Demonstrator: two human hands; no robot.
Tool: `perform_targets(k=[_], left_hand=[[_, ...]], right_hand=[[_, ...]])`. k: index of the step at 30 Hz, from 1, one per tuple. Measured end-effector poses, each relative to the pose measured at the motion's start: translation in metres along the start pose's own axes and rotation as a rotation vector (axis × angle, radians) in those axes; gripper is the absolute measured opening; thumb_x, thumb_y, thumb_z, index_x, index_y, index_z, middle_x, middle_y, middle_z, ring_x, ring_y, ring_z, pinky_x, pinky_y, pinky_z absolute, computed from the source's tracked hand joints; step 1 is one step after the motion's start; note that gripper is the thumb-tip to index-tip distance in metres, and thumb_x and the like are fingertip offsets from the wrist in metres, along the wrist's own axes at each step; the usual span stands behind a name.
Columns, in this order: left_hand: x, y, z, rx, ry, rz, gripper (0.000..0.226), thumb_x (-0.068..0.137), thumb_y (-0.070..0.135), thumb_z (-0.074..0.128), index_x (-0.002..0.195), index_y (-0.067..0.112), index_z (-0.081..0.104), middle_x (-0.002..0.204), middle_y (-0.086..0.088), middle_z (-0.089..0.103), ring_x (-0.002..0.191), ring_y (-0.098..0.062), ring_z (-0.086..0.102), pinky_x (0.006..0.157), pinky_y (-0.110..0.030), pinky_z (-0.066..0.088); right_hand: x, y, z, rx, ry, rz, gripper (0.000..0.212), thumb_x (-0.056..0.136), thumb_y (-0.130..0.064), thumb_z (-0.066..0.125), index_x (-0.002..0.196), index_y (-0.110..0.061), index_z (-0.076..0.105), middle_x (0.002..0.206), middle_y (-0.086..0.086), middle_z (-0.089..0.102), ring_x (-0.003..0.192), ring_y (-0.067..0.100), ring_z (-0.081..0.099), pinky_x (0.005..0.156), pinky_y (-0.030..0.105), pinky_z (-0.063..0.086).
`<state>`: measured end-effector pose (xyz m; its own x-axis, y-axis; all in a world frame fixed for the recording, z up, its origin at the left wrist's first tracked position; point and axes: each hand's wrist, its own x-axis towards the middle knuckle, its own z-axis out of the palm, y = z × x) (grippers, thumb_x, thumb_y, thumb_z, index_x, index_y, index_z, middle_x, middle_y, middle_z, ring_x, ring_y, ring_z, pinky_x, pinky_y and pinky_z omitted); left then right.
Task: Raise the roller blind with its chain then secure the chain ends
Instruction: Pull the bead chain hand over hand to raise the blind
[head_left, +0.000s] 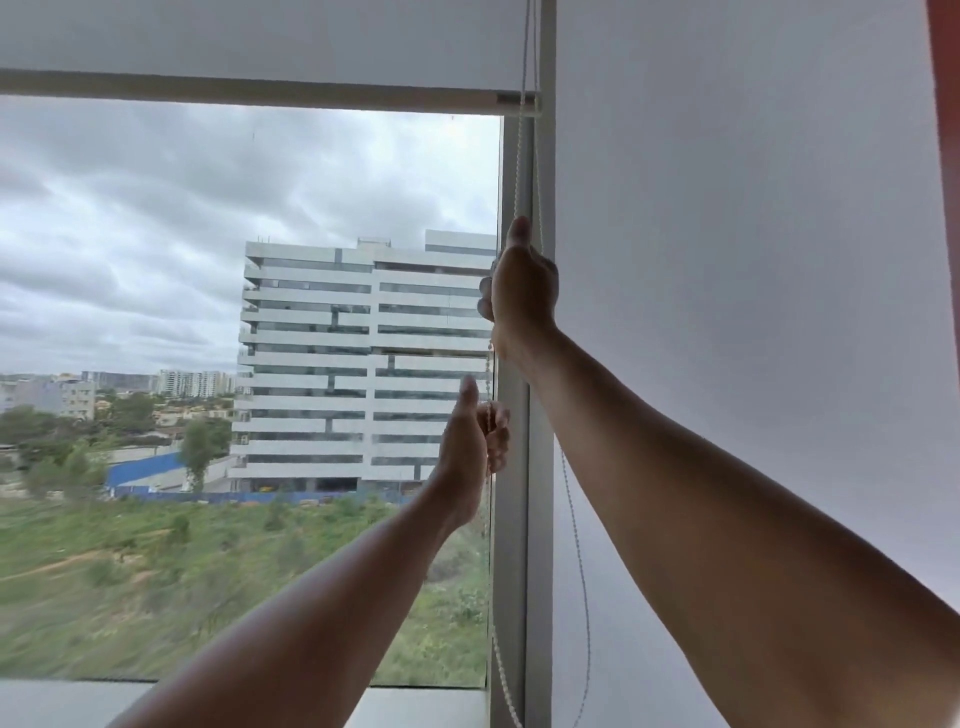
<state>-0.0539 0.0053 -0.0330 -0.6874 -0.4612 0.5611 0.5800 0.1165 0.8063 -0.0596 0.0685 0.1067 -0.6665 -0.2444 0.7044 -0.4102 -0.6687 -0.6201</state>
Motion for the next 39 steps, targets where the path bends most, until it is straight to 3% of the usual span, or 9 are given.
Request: perform_targets(k=[6,9,15,18,20,23,27,30,39], left_hand=[[0.033,0.049,-0.004,0.028,0.057,-0.025,0.077,0.100,0.065,0.017,0.117,0.011,0.069,0.108,-0.009,0.075,0.100,-0.022,0.068,0.079,-0.037,0.050],[0.042,0.089,0.006,0.039,0.050,0.005,0.064,0.102,0.060,0.022,0.110,0.018,0.069,0.098,-0.003,0.077,0.094,-0.020,0.069,0.075,-0.035,0.048],[0.049,0.144,0.039,0.051,0.127,-0.020,0.056,0.103,0.054,0.028,0.082,0.014,0.063,0.060,0.001,0.057,0.057,-0.013,0.047,0.051,-0.024,0.040],[0.051,0.136,0.051,0.038,0.317,0.092,0.059,0.102,0.050,0.037,0.108,0.000,0.069,0.103,-0.020,0.074,0.089,-0.026,0.068,0.090,-0.046,0.055],[0.050,0.130,0.052,0.008,0.407,0.249,0.052,0.101,0.046,0.041,0.066,0.013,0.061,0.057,-0.010,0.059,0.054,-0.020,0.043,0.059,-0.037,0.046],[0.047,0.129,0.048,0.020,0.430,0.381,0.056,0.102,0.040,0.040,0.051,0.022,0.026,0.050,0.001,0.023,0.051,-0.019,0.021,0.057,-0.040,0.021],[0.034,0.100,0.039,0.058,0.396,0.376,0.064,0.102,0.039,0.042,0.043,0.020,0.030,0.047,0.001,0.024,0.049,-0.019,0.025,0.055,-0.040,0.019],[0.020,0.060,0.027,0.090,0.332,0.353,0.064,0.105,0.039,0.040,0.046,0.019,0.054,0.051,-0.002,0.058,0.051,-0.025,0.057,0.055,-0.033,0.040],[-0.007,0.017,0.020,-0.033,0.217,0.208,0.052,0.106,0.036,0.040,0.058,0.023,0.026,0.044,0.008,0.019,0.037,-0.009,0.015,0.039,-0.016,0.014]], right_hand=[[-0.033,0.051,-0.019,-0.114,-0.005,-0.022,0.059,0.102,-0.049,0.039,0.050,-0.021,0.041,0.038,-0.007,0.039,0.034,0.009,0.038,0.039,0.019,0.031],[-0.054,0.077,-0.030,-0.037,-0.040,0.034,0.054,0.103,-0.045,0.041,0.057,-0.021,0.056,0.043,-0.006,0.046,0.036,0.008,0.040,0.038,0.020,0.029],[-0.081,0.103,-0.042,-0.037,-0.078,0.110,0.060,0.103,-0.046,0.040,0.048,-0.024,0.028,0.042,-0.010,0.022,0.034,0.008,0.020,0.037,0.019,0.018],[-0.081,0.099,-0.039,0.031,-0.146,0.150,0.057,0.104,-0.044,0.038,0.051,-0.023,0.028,0.045,-0.006,0.020,0.034,0.008,0.018,0.037,0.016,0.016],[-0.077,0.097,-0.040,0.049,-0.185,0.159,0.059,0.105,-0.043,0.035,0.049,-0.022,0.031,0.044,-0.004,0.022,0.035,0.010,0.017,0.035,0.017,0.019],[-0.071,0.096,-0.045,0.004,-0.217,0.199,0.060,0.104,-0.045,0.030,0.051,-0.021,0.043,0.042,-0.005,0.031,0.037,0.010,0.024,0.039,0.021,0.027],[-0.053,0.082,-0.050,0.020,-0.188,0.260,0.057,0.104,-0.048,0.024,0.079,-0.013,0.062,0.072,0.006,0.061,0.066,0.016,0.053,0.062,0.030,0.042],[-0.036,0.058,-0.046,0.051,-0.174,0.250,0.057,0.104,-0.048,0.023,0.093,-0.009,0.064,0.092,0.011,0.068,0.090,0.024,0.062,0.083,0.041,0.046],[0.001,-0.009,-0.001,0.098,-0.059,0.327,0.050,0.101,-0.048,0.032,0.079,-0.012,0.059,0.053,-0.003,0.040,0.040,0.011,0.028,0.045,0.021,0.024]])
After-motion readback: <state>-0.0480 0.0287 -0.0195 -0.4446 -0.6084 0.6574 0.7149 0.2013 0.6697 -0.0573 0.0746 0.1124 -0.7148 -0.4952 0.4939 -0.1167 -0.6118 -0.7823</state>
